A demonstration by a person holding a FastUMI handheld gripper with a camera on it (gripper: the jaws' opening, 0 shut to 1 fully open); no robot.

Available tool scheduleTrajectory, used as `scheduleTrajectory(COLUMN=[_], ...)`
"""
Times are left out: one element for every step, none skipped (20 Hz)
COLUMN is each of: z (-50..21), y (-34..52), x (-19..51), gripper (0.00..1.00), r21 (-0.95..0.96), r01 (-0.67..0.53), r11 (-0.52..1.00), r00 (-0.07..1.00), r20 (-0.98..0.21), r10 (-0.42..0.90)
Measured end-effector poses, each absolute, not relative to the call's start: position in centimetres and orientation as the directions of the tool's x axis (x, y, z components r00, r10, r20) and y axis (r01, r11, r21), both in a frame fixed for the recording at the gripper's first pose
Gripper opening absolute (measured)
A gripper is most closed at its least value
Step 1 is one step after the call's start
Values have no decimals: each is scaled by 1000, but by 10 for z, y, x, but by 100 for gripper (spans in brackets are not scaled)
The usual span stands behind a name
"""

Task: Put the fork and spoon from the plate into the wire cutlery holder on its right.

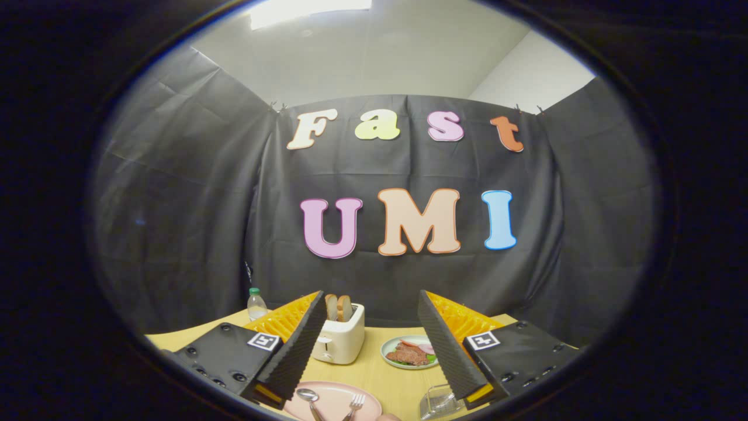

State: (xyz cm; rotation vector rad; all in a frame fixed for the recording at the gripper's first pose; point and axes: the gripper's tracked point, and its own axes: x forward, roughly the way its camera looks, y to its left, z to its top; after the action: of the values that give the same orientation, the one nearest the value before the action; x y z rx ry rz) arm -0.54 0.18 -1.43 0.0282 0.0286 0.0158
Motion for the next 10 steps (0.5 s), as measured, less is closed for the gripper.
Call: scheduleTrajectory(z=[-15,-16,-20,-24,-28,-30,-34,-35,-38,-41], y=[2,3,3,3,4,5,7,7,8,9], x=[-5,-5,-4,-3,-3,-3,-3,-2,-2,-1], gripper=[100,100,100,100,100,100,100,100,100,100], r21=[33,37,39,39,37,36,35,34,30,25], r01=[-22,-23,-25,-26,-27,-30,-32,-35,-39,-44], r11=[999,999,999,999,999,999,999,999,999,999], r00=[999,999,999,999,998,998,997,997,996,995], r20=[-25,-26,-33,-42,-52,-59,-66,-69,-75,-84], r10=[23,24,26,27,29,32,35,37,41,46])
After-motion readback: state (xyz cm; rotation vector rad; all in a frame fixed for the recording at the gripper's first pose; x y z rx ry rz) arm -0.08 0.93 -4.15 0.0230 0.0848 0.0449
